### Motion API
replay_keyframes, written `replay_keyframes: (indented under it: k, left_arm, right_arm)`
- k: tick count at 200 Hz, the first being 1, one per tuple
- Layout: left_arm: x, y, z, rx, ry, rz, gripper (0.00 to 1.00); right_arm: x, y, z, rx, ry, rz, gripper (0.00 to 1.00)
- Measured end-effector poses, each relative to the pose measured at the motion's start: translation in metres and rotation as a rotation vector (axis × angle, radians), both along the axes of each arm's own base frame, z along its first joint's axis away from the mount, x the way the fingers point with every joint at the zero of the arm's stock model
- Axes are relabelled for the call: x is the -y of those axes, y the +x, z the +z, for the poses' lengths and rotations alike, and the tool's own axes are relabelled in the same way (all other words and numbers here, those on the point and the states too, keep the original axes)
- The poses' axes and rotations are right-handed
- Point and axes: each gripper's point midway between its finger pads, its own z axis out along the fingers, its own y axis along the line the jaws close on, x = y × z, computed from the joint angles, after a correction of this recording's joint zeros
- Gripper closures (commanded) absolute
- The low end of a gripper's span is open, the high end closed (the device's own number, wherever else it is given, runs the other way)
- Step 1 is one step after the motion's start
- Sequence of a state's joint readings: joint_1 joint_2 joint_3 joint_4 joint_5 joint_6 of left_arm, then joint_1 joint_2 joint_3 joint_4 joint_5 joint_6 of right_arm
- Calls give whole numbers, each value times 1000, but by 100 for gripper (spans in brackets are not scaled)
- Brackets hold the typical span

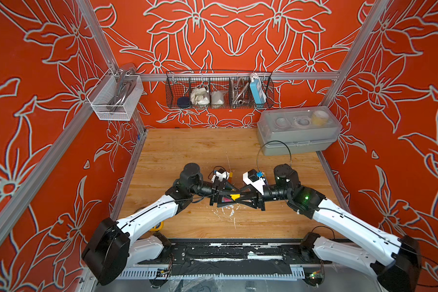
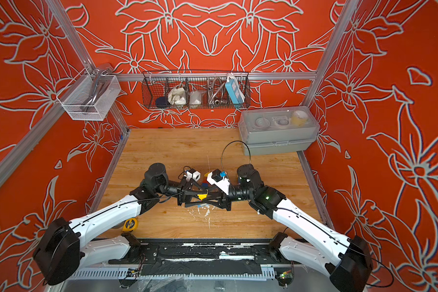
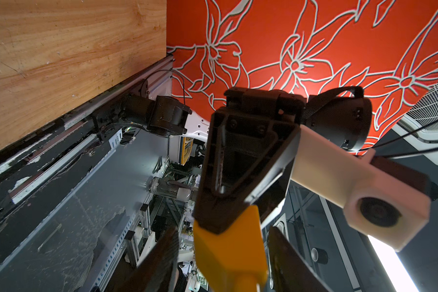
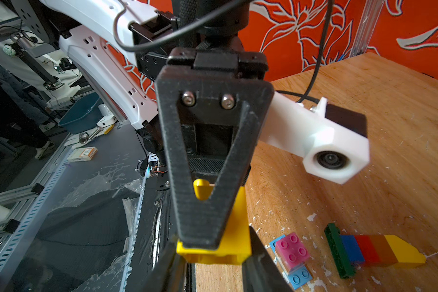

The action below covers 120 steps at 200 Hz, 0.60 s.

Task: Assemble the number 1 with lego
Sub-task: Assemble the lego brick with the lego brick.

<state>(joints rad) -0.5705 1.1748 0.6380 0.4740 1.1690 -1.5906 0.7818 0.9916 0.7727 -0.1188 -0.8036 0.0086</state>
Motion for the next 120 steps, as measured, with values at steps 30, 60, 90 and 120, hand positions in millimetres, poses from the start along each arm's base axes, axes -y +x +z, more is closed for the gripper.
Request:
replay_keyframes:
  k: [30,60,90,120]
  left_arm:
    - [0,0,2,-2,2,0,49]
    - [0,0,7,10,-4,1,50]
    - [-1,-1,7,10,-2,2,57]
    - [-1,-1,5,7,4,4,66]
  right_arm:
    - [0,0,-1,-4,-5,-2,88]
    - [0,0,-1,-3,-5,-3,87]
    - [0,1,0,2,1,-2,88]
    - [-1,1,2,8,8,-3,88]
